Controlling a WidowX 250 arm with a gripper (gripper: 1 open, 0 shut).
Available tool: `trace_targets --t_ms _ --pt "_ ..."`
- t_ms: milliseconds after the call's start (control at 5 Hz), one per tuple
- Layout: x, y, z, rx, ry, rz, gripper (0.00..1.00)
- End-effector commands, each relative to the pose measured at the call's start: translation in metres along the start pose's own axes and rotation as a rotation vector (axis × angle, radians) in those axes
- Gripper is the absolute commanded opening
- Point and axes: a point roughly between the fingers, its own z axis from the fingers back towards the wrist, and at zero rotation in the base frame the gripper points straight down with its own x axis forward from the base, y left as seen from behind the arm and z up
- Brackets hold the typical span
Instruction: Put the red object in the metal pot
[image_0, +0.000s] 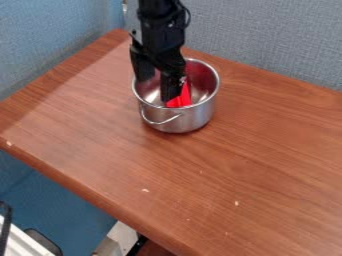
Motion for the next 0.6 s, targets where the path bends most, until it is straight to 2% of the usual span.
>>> trace_targets --t_ms 0,400 --pt "0.006 0.0126 0.0202 0.031 -0.062 0.004 1.0" --pt "0.0155 0.0148 0.0158 0.028 -0.07 -0.051 1.0"
